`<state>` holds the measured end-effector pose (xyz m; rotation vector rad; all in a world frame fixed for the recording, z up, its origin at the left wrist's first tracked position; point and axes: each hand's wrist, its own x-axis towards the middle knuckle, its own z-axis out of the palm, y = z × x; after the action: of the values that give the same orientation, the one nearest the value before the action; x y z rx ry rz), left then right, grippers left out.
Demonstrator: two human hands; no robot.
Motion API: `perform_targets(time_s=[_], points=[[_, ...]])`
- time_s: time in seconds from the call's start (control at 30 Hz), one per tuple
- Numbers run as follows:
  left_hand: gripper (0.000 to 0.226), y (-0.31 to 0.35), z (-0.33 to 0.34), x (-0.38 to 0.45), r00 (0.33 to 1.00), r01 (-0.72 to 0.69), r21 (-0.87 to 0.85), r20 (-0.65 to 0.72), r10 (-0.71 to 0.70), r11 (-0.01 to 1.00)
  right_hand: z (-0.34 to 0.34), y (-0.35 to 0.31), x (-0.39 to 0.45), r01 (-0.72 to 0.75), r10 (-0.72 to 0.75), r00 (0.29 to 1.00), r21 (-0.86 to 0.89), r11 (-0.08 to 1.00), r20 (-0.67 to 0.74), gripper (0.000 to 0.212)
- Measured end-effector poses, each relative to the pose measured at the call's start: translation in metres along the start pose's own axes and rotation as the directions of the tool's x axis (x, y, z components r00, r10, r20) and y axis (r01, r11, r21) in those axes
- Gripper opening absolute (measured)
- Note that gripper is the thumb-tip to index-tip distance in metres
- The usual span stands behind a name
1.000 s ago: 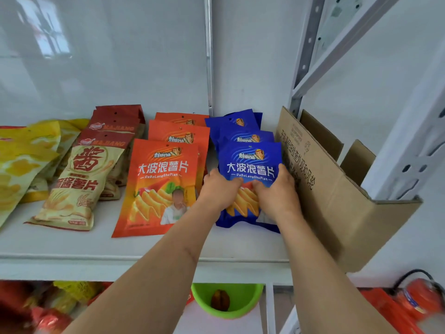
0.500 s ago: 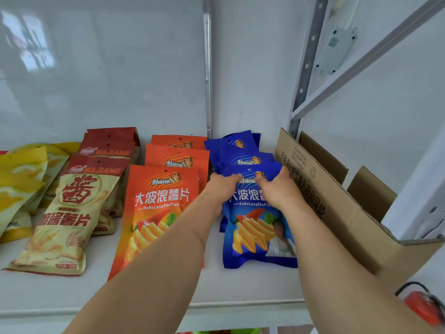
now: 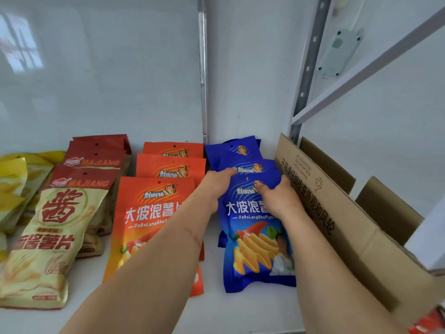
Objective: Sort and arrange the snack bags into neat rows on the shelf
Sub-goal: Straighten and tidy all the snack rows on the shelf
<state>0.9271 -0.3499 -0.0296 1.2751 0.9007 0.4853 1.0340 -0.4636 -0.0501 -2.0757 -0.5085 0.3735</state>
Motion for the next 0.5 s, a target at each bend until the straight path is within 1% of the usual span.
perform_targets(time_s=[0.07, 0.13, 0.2, 0.3, 0.4, 0.5], points=[[0.044, 0.009, 0.000, 0.002, 1.000, -0.015, -0.008, -0.014, 0.015, 1.000, 0.000, -0.004, 0.002, -0.005, 0.005, 1.000, 0.024, 1.000, 0.011, 0.070], [0.046, 0.017, 0.000, 0.006, 1.000, -0.025, -0.009, -0.007, 0.025, 1.000, 0.001, -0.005, 0.005, 0.013, -0.014, 1.000, 0.053, 0.999, 0.024, 0.059], [0.046, 0.022, 0.001, 0.007, 1.000, -0.008, -0.008, 0.014, 0.008, 1.000, 0.003, -0.004, 0.007, 0.045, -0.046, 0.999, 0.070, 0.997, 0.017, 0.051], [0.042, 0.027, 0.002, 0.008, 0.999, 0.027, 0.013, 0.046, -0.028, 1.000, 0.006, 0.000, 0.012, 0.088, -0.087, 0.996, 0.108, 0.990, -0.013, 0.044], [0.042, 0.028, 0.004, 0.012, 0.998, 0.030, 0.020, 0.046, -0.030, 0.999, 0.006, 0.001, 0.016, 0.097, -0.094, 0.995, 0.149, 0.984, -0.028, 0.043], [0.045, 0.026, 0.005, 0.011, 1.000, 0.005, 0.041, 0.015, -0.006, 0.999, 0.005, -0.003, 0.018, 0.088, -0.084, 0.996, 0.125, 0.988, -0.034, 0.055]])
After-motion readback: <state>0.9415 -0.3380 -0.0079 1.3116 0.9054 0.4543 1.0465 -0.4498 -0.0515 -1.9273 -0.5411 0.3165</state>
